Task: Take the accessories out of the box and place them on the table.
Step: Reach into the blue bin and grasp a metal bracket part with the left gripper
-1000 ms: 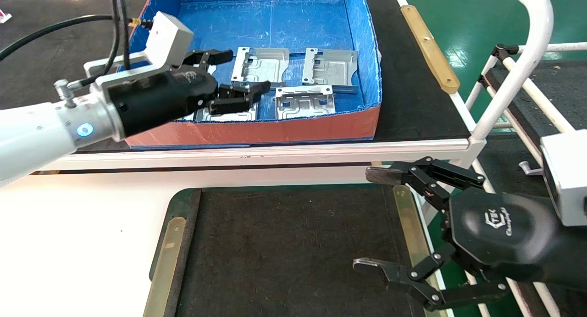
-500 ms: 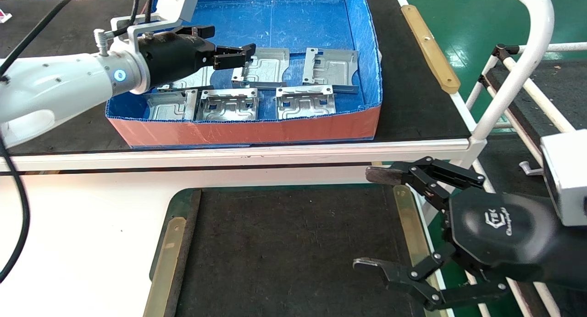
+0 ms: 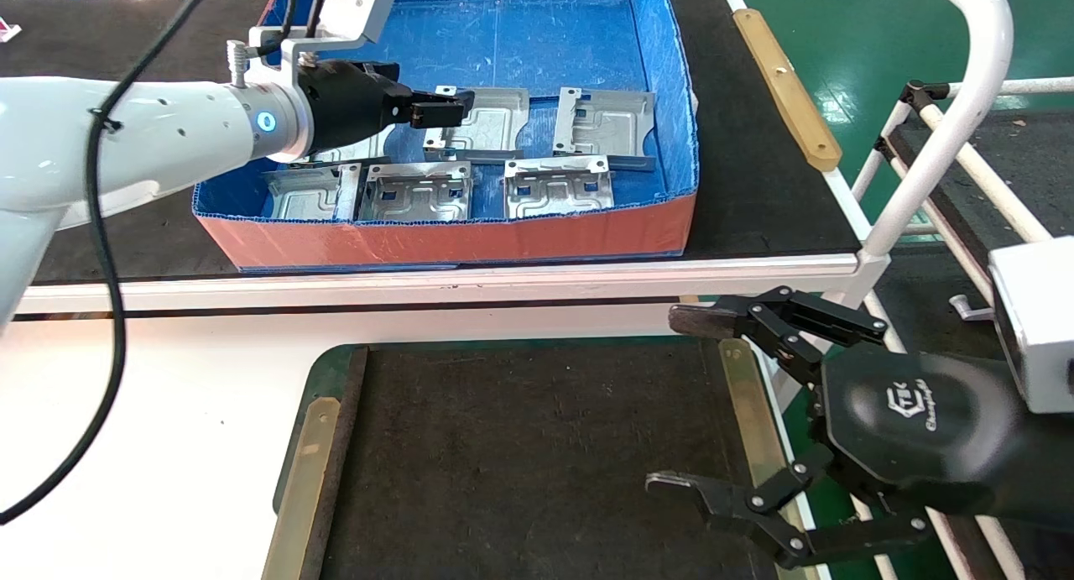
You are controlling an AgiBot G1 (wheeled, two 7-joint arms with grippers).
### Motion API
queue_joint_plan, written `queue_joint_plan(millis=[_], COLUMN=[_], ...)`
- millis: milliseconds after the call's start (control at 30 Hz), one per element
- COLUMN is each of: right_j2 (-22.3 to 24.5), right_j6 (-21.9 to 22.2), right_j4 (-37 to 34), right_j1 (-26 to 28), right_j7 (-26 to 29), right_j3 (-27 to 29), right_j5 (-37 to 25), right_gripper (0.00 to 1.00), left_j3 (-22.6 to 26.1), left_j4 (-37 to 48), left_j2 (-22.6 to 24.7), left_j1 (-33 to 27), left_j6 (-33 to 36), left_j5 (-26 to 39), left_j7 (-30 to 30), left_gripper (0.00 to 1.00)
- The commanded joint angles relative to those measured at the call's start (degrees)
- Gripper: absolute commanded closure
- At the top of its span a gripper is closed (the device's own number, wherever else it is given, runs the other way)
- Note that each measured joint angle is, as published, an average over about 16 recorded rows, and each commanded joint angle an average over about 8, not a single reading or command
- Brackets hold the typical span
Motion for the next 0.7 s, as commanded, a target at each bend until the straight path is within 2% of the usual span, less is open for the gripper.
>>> queue_joint_plan(millis=[33,467,667,700], right_j2=[0.0,0.0,0.0,0.0], right_j6=[0.0,0.0,0.0,0.0], right_j4=[0.0,0.0,0.0,0.0], right_j1=[0.0,0.0,0.0,0.0], right_j7=[0.0,0.0,0.0,0.0], right_j3=[0.0,0.0,0.0,0.0], right_j5=[0.0,0.0,0.0,0.0], right_gripper=[0.00,0.00,0.00,0.00], left_j3=[0.8,3.2,3.4,3.4], left_j4=[0.1,-3.9,-4.5,-4.5], left_j2=[0.5,-0.8,-1.1,-1.1], left_j1=[-0.2,1.2,1.4,1.5], left_j6=[-0.5,-0.5,-0.6,-0.6], left_j5=[1.8,10.6,12.8,12.9], left_j7=[-2.1,-14.7,-18.5,-18.7], left_gripper=[0.00,0.00,0.00,0.05])
